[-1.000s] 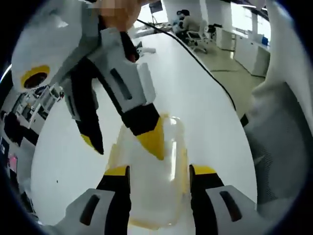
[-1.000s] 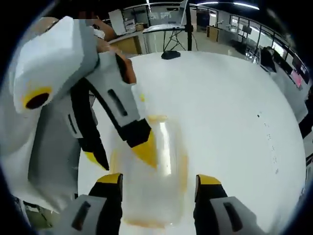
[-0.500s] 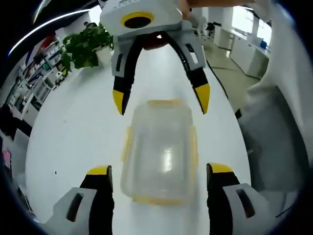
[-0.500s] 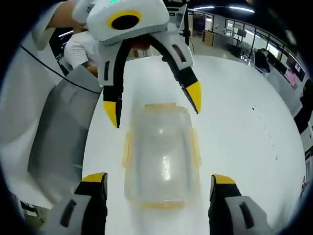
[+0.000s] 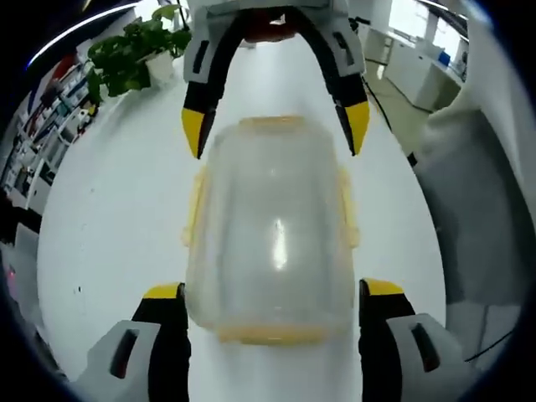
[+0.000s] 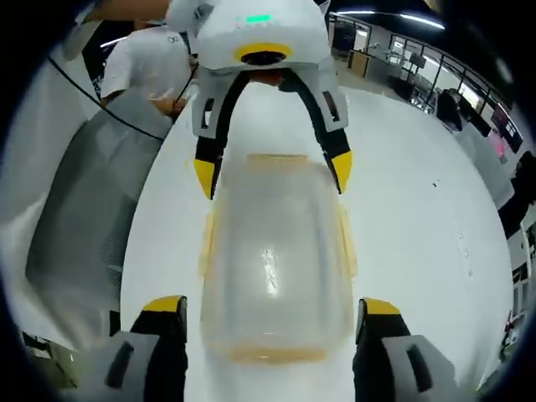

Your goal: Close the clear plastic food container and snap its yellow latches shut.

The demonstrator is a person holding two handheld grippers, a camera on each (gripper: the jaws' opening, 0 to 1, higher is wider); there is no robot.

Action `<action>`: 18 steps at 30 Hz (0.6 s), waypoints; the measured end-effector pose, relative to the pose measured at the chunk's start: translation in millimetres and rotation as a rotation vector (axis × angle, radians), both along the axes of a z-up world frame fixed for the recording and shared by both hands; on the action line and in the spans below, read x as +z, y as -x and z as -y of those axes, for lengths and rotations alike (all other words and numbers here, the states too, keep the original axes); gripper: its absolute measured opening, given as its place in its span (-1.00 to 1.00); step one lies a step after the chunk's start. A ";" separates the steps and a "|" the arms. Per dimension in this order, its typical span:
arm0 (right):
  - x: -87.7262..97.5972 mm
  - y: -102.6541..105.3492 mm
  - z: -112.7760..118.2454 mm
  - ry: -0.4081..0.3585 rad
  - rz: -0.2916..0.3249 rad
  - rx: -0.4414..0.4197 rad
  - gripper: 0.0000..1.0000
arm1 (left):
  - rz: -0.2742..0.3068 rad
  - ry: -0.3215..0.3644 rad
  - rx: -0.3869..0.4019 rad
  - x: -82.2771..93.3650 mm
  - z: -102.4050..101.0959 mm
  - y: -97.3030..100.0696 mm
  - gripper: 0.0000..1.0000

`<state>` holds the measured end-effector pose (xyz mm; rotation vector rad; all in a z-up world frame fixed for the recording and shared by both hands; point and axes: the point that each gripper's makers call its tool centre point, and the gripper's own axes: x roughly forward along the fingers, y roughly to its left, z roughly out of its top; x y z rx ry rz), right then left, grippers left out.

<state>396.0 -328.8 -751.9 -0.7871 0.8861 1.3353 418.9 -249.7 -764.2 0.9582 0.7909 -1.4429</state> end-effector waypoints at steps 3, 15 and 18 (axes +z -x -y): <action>-0.1 -3.8 -0.6 -0.002 0.019 -0.007 0.46 | 0.001 0.008 0.003 -0.5 0.3 2.0 0.63; -2.4 -1.2 -31.9 0.021 0.033 0.034 0.46 | -0.002 0.009 0.031 -1.9 -31.8 7.3 0.64; -2.4 0.0 -47.0 0.021 0.035 0.051 0.46 | -0.005 0.004 0.045 -2.7 -50.0 9.6 0.64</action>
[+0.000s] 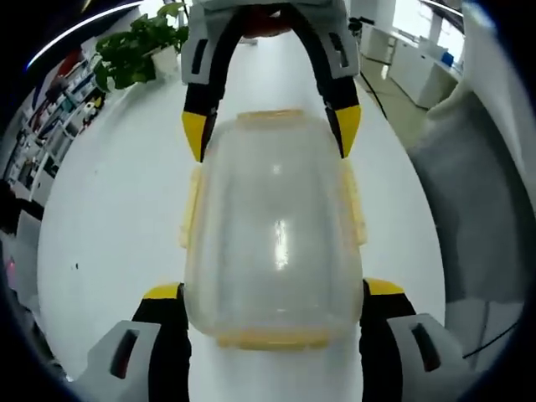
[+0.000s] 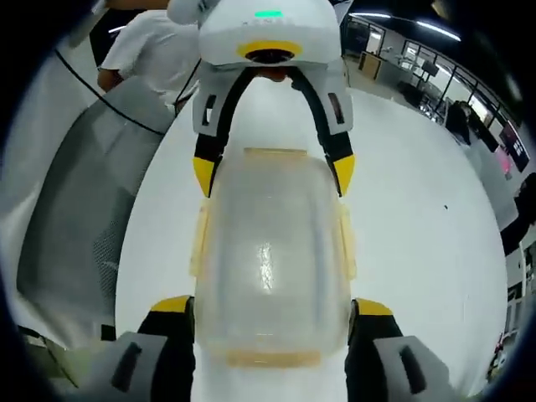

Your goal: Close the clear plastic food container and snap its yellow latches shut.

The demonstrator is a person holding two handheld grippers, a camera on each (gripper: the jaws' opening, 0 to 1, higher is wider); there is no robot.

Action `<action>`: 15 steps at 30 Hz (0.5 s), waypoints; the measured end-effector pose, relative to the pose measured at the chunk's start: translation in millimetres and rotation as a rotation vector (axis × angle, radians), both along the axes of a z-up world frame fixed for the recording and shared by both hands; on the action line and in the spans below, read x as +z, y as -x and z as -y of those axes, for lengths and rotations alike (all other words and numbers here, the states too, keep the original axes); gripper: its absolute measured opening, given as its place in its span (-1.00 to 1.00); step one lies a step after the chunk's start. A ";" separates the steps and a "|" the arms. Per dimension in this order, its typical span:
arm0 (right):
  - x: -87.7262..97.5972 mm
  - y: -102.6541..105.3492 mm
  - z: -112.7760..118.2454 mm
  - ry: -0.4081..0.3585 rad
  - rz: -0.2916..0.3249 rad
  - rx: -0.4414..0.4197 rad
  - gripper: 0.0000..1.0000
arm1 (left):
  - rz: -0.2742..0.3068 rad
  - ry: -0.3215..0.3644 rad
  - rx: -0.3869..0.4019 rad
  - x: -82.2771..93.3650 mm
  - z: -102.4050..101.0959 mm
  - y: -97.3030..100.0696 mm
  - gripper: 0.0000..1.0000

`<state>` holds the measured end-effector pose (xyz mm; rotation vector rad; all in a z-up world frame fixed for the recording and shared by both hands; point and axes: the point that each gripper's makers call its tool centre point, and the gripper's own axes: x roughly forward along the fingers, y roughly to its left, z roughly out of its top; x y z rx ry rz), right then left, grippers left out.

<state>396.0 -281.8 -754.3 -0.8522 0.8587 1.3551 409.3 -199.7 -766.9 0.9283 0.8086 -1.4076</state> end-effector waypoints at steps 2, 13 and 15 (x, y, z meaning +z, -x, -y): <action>-0.9 -0.1 -12.7 -0.003 0.003 0.010 0.46 | -0.003 -0.004 0.012 -0.3 -13.2 2.1 0.65; -2.4 4.6 -84.9 0.020 0.003 0.074 0.48 | -0.015 -0.043 0.058 -3.1 -81.7 10.4 0.66; -2.8 5.1 -95.7 0.026 0.004 0.079 0.48 | -0.014 -0.056 0.062 -3.8 -92.5 11.0 0.66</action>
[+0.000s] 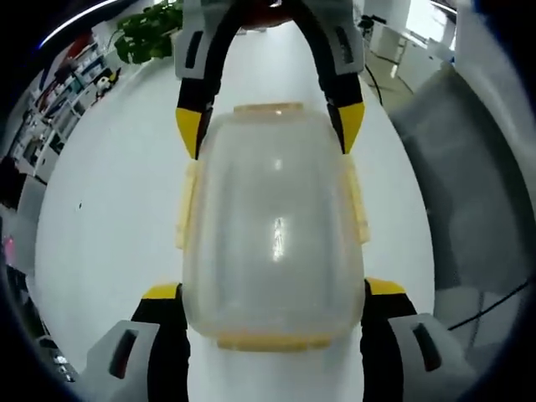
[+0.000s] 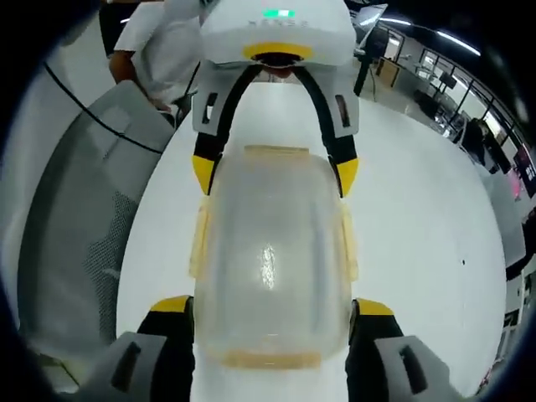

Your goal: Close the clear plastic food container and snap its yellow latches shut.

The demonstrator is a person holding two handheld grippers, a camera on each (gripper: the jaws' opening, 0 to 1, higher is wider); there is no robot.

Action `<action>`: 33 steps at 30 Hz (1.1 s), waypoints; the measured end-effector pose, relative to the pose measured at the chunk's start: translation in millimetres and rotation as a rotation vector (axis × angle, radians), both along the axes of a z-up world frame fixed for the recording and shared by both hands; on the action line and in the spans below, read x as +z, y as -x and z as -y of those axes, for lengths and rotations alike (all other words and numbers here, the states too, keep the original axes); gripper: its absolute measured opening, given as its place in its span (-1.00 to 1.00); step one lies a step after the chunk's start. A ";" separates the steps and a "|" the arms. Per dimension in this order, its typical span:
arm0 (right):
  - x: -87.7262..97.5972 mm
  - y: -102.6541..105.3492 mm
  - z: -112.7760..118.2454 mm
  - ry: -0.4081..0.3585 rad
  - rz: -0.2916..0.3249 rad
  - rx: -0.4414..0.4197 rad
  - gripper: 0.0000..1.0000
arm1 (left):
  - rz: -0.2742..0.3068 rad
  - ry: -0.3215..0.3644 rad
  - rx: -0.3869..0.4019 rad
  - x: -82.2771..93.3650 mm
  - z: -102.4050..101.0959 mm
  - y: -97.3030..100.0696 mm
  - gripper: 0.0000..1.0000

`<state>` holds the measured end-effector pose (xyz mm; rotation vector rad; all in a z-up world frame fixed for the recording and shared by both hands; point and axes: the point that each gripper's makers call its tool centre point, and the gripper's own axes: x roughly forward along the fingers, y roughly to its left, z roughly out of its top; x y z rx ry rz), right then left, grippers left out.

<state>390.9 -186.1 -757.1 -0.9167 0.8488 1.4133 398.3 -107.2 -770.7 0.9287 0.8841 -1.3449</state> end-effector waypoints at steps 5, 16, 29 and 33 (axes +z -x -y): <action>-1.2 -0.2 -20.0 0.002 0.006 0.005 0.48 | 0.002 -0.014 0.007 -1.8 -23.2 -0.3 0.67; -3.0 -12.7 -26.2 0.022 0.005 -0.009 0.48 | 0.007 -0.002 -0.008 -2.4 -27.1 -13.0 0.66; -3.7 -61.5 -28.5 0.037 0.011 -0.016 0.49 | 0.017 -0.026 -0.011 -3.1 -29.6 -62.7 0.67; -3.6 -75.6 -29.3 0.032 0.009 -0.030 0.49 | 0.017 -0.044 -0.029 -3.3 -29.9 -77.6 0.67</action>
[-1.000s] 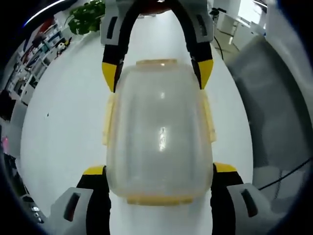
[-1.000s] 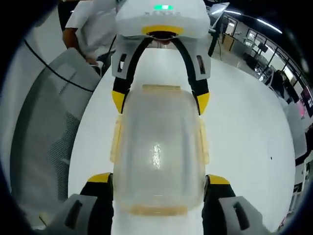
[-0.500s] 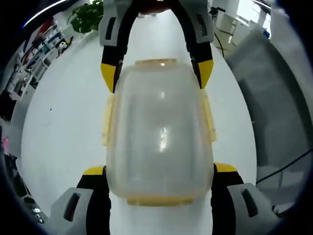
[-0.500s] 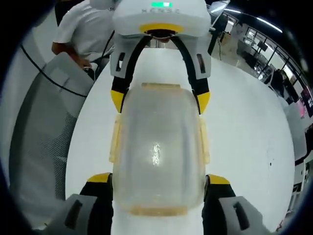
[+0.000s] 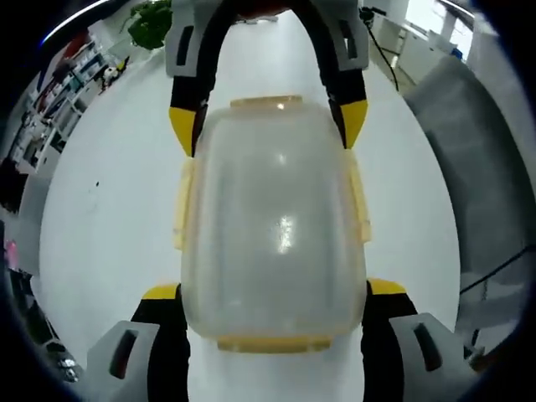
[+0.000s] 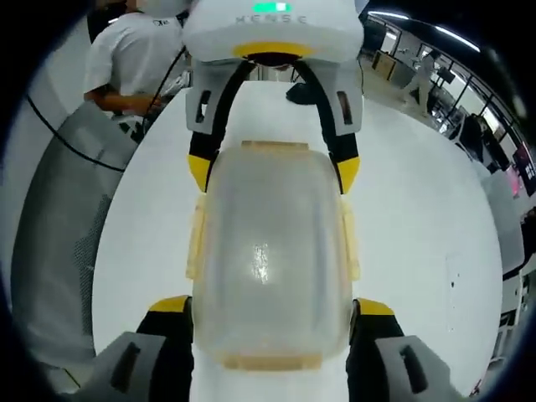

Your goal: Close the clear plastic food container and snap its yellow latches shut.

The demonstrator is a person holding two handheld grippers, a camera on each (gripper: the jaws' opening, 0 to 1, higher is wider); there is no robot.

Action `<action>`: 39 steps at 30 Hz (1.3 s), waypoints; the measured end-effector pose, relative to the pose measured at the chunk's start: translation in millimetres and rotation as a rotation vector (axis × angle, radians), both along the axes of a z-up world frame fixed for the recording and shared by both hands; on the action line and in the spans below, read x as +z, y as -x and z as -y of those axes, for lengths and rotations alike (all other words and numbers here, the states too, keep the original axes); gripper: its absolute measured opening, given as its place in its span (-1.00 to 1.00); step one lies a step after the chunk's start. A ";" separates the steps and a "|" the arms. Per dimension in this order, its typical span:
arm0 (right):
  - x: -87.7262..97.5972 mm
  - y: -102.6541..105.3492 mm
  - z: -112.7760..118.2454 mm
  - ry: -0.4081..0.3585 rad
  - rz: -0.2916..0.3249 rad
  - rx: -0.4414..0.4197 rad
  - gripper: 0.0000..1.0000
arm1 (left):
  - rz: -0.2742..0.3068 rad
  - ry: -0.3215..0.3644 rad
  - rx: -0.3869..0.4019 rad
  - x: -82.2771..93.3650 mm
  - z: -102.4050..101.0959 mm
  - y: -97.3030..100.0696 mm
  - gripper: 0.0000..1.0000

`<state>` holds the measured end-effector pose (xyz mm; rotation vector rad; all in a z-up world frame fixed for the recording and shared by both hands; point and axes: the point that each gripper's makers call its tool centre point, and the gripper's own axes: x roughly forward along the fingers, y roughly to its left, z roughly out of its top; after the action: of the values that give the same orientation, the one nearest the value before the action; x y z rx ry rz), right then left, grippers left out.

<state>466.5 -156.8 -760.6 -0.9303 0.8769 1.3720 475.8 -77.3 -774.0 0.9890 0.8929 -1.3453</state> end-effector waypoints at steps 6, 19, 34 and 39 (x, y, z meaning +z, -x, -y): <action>-0.3 -23.0 0.9 0.011 0.005 0.002 0.50 | 0.004 -0.005 0.008 -0.1 0.3 -21.1 0.67; -1.3 -36.1 2.3 0.025 0.018 0.000 0.51 | -0.001 0.005 0.017 -0.2 2.1 -34.2 0.68; 3.5 -32.5 3.9 -0.021 -0.036 -0.138 0.98 | 0.051 0.003 0.052 2.8 3.6 -35.7 0.99; 7.4 -30.8 12.0 -0.008 -0.004 -0.157 0.98 | 0.039 -0.001 0.073 6.2 -4.3 -27.3 0.99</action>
<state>497.3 -168.7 -753.2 -0.8348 0.9265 1.2418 503.2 -73.0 -767.8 0.9710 0.8925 -1.2598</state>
